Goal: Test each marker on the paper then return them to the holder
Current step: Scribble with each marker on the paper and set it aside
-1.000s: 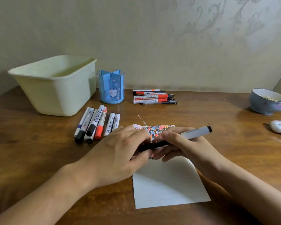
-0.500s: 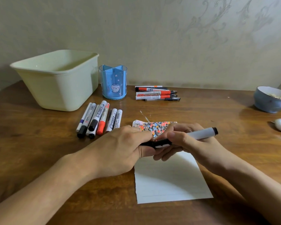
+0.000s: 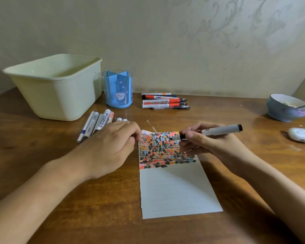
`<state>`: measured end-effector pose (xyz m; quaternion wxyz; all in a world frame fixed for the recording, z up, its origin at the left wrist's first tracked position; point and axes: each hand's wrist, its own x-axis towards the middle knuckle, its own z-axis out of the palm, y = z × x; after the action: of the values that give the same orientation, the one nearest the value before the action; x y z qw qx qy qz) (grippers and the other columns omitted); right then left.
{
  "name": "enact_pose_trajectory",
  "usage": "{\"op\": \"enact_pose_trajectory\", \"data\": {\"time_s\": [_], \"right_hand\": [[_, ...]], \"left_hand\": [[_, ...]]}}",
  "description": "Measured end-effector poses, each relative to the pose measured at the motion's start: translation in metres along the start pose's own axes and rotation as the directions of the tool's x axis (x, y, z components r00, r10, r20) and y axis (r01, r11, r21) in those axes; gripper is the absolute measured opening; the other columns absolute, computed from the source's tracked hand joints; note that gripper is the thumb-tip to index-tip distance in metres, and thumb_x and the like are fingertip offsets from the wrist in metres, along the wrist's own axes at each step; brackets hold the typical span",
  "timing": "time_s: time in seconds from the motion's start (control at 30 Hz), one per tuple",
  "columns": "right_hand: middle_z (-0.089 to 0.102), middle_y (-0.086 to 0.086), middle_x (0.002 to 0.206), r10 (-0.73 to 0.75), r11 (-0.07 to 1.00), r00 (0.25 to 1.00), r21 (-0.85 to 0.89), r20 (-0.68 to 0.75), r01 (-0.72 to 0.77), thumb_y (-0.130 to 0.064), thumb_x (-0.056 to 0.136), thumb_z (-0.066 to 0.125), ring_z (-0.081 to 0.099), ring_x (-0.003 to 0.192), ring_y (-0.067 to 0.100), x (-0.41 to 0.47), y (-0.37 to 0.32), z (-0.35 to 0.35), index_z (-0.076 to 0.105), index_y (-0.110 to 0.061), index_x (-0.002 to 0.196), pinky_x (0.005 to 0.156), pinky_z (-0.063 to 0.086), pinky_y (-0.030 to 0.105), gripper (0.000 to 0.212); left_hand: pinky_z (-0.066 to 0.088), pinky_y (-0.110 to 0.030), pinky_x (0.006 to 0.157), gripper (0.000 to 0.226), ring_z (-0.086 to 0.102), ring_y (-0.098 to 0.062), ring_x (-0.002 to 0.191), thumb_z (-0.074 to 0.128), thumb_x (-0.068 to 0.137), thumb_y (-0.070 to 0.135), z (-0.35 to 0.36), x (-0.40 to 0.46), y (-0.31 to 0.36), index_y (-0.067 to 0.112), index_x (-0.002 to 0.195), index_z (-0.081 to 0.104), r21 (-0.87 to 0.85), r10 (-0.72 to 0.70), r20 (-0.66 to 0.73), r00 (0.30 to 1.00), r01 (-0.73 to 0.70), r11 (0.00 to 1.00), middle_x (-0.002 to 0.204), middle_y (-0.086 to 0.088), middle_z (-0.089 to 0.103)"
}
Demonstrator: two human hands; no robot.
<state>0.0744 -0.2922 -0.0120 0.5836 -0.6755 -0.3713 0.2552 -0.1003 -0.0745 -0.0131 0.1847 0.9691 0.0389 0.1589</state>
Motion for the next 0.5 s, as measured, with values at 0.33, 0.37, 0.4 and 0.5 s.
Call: {"op": "enact_pose_trajectory", "data": {"time_s": [0.33, 0.37, 0.4, 0.5], "right_hand": [[0.074, 0.014, 0.08, -0.104, 0.976, 0.991, -0.185, 0.083, 0.118, -0.025, 0.082, 0.072, 0.073, 0.073, 0.026, 0.0, 0.016, 0.012, 0.07, -0.007, 0.094, 0.068, 0.06, 0.04, 0.021], [0.075, 0.013, 0.082, -0.101, 0.971, 0.99, -0.209, 0.095, 0.119, -0.026, 0.082, 0.071, 0.074, 0.074, 0.026, 0.0, 0.016, 0.012, 0.07, -0.007, 0.095, 0.069, 0.061, 0.04, 0.023], [0.075, 0.012, 0.084, -0.098, 0.967, 0.989, -0.226, 0.107, 0.12, -0.027, 0.081, 0.071, 0.075, 0.077, 0.026, -0.001, 0.016, 0.013, 0.07, -0.008, 0.097, 0.07, 0.062, 0.041, 0.025], [0.076, 0.007, 0.088, -0.117, 0.952, 0.985, -0.268, 0.124, 0.147, -0.019, 0.083, 0.075, 0.075, 0.079, 0.023, -0.001, 0.016, 0.016, 0.073, -0.012, 0.099, 0.069, 0.063, 0.037, 0.018]], "left_hand": [[0.025, -0.028, 0.091, 0.101, 0.02, -0.009, 0.102, 0.028, 0.059, 0.102, 0.011, -0.005, 0.004, 0.056, 0.148, 0.014, 0.397, -0.088, 0.333, 0.939, -0.054, 0.916, 0.108, 0.015, 0.024], [0.023, -0.028, 0.09, 0.102, 0.019, -0.009, 0.102, 0.029, 0.059, 0.101, 0.011, -0.005, 0.005, 0.055, 0.149, 0.015, 0.405, -0.095, 0.325, 0.941, -0.047, 0.913, 0.109, 0.014, 0.024], [0.022, -0.028, 0.091, 0.103, 0.018, -0.01, 0.104, 0.029, 0.06, 0.101, 0.01, -0.005, 0.005, 0.053, 0.15, 0.016, 0.409, -0.101, 0.315, 0.944, -0.039, 0.912, 0.109, 0.013, 0.023], [0.024, -0.032, 0.101, 0.105, 0.018, -0.014, 0.107, 0.026, 0.058, 0.102, 0.008, -0.004, 0.006, 0.051, 0.15, 0.017, 0.422, -0.131, 0.316, 0.94, -0.015, 0.907, 0.108, 0.013, 0.02]]}}
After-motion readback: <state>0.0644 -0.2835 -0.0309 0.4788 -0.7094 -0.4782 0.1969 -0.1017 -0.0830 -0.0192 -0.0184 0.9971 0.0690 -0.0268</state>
